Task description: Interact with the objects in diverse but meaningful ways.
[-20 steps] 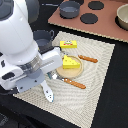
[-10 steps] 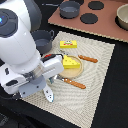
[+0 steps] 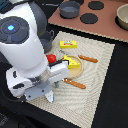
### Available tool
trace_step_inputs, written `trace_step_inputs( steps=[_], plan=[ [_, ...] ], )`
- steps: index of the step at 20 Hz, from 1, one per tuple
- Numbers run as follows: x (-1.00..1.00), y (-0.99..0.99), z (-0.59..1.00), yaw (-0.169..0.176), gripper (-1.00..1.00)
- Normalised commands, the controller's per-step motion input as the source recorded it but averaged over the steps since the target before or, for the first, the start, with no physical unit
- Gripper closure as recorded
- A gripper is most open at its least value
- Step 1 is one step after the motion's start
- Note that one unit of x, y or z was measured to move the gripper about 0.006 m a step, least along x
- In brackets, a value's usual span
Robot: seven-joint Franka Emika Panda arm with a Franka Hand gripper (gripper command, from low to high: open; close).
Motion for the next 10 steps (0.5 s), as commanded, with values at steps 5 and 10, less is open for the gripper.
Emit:
trace_step_inputs(
  steps=[5,10],
  plan=[
    [0.32,-0.1,-0.31,0.0,1.0],
    [0.33,-0.08,-0.29,0.0,1.0]
  ],
)
